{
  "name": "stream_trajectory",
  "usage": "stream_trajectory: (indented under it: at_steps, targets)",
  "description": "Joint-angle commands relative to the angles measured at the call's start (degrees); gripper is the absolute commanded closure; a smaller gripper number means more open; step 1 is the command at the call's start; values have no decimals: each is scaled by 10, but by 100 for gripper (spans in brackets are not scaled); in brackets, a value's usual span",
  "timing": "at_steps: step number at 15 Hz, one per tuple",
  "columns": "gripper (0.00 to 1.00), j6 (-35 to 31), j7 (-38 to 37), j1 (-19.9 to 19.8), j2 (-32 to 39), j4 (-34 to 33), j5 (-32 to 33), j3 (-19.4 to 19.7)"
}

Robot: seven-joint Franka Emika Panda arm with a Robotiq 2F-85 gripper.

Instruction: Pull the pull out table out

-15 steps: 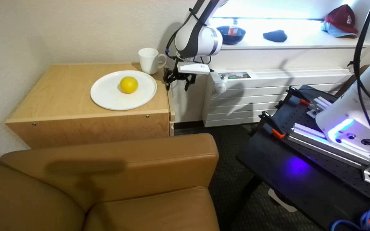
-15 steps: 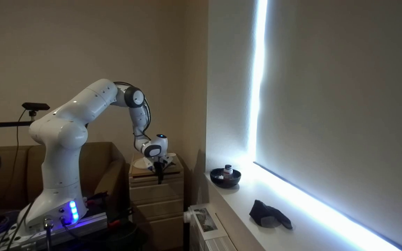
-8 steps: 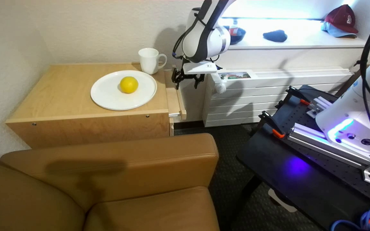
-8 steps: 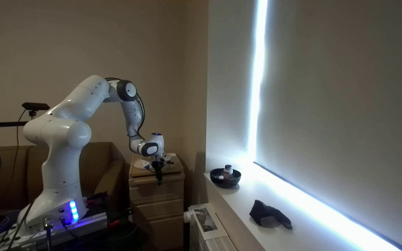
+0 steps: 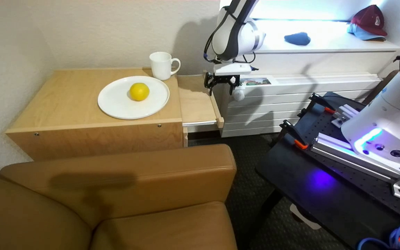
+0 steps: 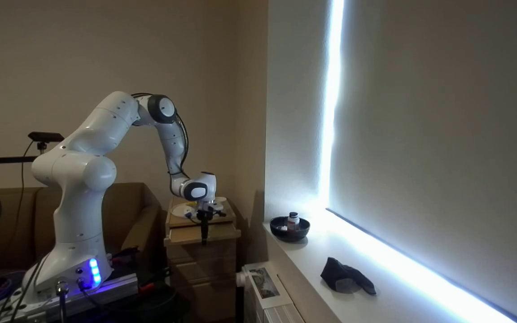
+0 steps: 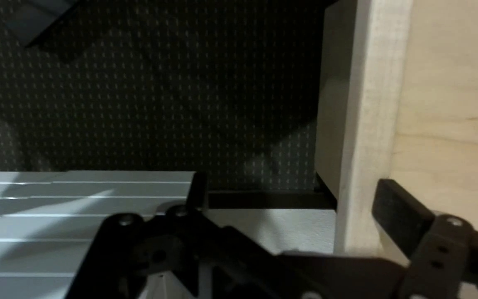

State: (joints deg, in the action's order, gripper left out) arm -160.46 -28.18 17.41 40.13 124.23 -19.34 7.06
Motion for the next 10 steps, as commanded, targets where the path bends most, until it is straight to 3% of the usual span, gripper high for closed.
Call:
stream_trajectory:
  at_steps: [1, 10]
  targets:
    - [0, 31, -7, -40, 46, 18, 21, 4]
    - [0, 132, -25, -97, 41, 42, 73, 47]
